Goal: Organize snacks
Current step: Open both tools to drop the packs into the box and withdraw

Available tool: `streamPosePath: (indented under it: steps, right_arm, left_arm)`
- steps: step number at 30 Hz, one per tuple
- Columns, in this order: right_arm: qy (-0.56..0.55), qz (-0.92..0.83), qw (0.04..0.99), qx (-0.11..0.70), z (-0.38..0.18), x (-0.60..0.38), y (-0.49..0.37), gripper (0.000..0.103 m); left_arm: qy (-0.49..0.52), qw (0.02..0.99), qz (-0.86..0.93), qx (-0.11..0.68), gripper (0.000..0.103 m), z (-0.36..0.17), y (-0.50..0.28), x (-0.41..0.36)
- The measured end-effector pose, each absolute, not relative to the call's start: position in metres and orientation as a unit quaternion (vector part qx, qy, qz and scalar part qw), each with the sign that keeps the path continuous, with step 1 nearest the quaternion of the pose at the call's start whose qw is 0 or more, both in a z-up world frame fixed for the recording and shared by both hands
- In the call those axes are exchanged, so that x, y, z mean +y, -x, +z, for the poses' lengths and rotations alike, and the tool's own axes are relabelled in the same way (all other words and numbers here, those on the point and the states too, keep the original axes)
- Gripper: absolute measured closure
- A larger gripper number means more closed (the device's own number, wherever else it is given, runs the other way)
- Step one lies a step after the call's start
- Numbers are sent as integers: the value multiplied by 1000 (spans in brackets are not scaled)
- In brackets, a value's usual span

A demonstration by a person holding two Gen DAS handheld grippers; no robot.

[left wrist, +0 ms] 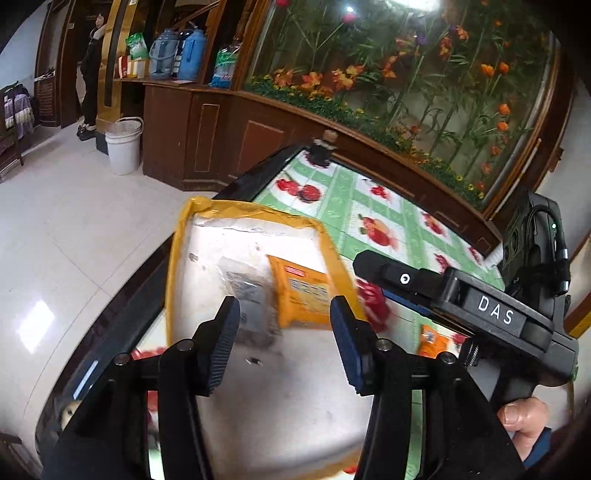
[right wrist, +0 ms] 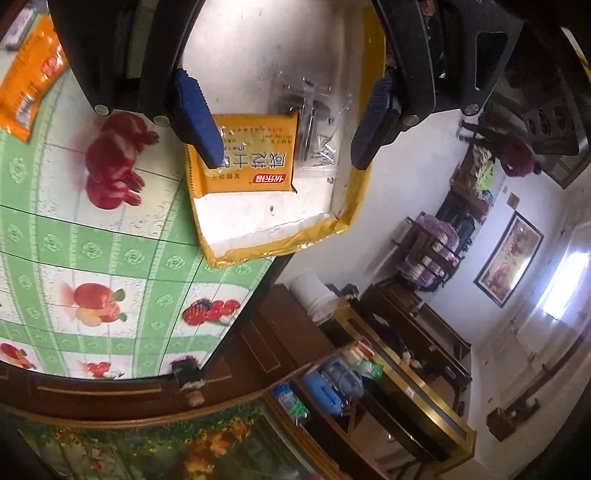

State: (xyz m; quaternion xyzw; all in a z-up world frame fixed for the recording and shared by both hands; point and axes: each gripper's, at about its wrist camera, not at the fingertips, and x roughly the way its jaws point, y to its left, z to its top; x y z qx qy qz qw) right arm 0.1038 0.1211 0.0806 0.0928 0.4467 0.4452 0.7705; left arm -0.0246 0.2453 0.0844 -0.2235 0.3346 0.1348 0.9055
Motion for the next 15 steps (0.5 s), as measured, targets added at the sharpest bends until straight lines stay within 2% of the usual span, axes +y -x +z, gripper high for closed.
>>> streamPosePath:
  steps: [15]
  right_arm:
    - [-241, 441, 777, 379, 89, -27, -87, 28]
  left_arm:
    - [199, 932, 75, 292, 54, 99, 64, 152]
